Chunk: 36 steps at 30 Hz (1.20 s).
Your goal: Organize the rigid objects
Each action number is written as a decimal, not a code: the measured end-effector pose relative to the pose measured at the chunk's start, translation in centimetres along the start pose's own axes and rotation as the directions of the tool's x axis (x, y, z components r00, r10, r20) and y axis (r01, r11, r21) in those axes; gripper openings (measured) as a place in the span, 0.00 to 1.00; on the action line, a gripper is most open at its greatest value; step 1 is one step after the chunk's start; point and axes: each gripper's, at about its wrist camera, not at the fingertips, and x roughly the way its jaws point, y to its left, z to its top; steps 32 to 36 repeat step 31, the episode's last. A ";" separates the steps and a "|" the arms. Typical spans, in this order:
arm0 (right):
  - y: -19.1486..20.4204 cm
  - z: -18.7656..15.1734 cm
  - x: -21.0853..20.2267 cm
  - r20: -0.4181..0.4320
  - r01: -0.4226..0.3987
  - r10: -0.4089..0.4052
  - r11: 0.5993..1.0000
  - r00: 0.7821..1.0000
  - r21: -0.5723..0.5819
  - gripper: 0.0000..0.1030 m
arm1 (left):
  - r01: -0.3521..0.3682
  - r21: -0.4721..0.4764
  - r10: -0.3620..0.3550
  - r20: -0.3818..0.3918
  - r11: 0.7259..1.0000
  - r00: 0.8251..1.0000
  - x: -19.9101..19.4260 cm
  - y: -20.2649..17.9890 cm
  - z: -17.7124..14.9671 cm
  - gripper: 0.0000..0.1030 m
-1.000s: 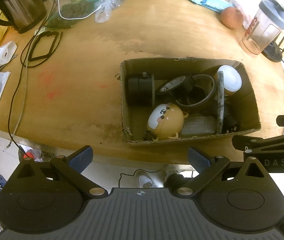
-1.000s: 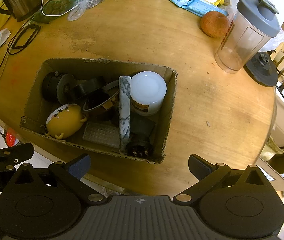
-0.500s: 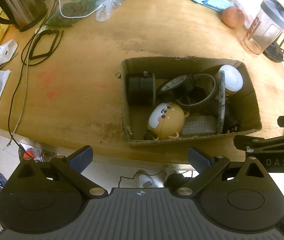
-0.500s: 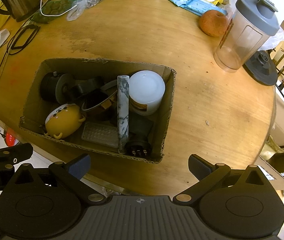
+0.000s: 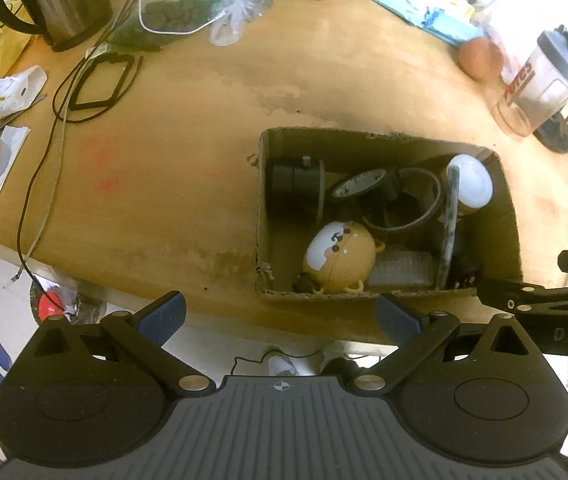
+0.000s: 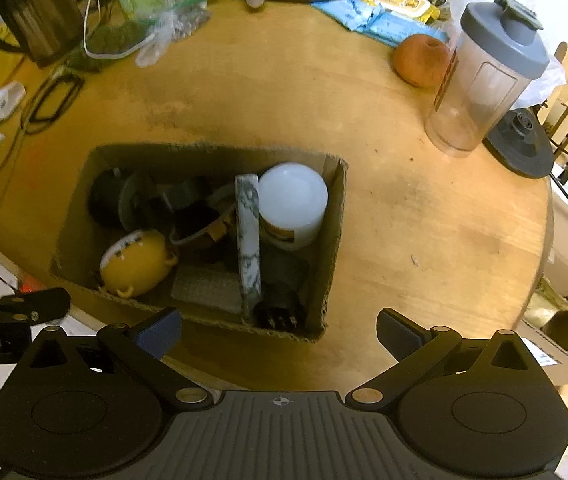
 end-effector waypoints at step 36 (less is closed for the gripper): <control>-1.5 -0.7 1.7 -0.075 0.051 -0.050 0.999 0.996 0.010 1.00 | -0.036 -0.010 0.036 0.000 0.999 0.999 0.7 2.0 0.1 1.00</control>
